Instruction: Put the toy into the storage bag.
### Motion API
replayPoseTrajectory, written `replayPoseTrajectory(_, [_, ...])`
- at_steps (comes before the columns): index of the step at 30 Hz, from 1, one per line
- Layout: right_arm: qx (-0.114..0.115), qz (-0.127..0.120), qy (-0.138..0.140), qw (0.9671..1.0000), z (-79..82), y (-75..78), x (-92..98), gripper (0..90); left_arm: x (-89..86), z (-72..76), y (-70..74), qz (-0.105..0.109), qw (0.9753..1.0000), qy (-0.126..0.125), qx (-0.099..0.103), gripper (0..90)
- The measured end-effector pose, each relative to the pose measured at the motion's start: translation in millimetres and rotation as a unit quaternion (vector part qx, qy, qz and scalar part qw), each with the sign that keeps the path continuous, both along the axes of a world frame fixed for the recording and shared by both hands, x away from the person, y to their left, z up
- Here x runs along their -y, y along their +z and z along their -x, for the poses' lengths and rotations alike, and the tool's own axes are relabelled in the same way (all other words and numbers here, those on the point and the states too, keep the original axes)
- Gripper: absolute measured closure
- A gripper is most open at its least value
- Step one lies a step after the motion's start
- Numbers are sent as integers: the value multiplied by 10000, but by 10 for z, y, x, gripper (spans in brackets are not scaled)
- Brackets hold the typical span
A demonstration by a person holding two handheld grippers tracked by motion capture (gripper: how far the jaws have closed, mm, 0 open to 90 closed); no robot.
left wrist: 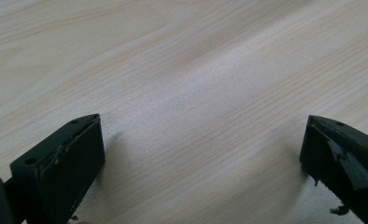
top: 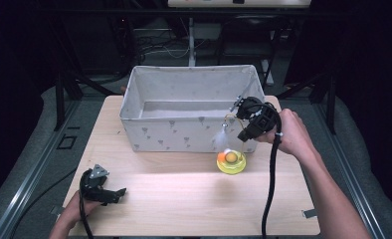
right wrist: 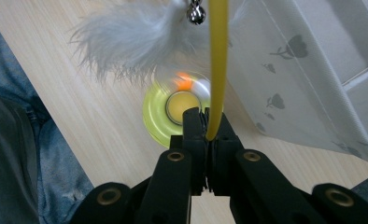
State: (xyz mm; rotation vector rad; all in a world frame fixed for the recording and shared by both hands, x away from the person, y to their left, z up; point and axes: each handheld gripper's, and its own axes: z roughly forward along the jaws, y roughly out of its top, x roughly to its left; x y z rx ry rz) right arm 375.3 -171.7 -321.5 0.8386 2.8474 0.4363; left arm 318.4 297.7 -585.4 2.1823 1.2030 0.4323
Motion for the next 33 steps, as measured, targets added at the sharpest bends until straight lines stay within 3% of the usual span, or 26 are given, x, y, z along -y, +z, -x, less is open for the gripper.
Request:
replayPoseTrajectory(14, [15, -20, -28, 10000, -61, 141, 9, 882, 3, 1, -3, 18, 10000, 3, 19, 0])
replayPoseTrajectory(33, [176, -125, 184, 9996, -52, 515, -140, 883, 3, -2, -1, 14, 10000, -2, 8, 0])
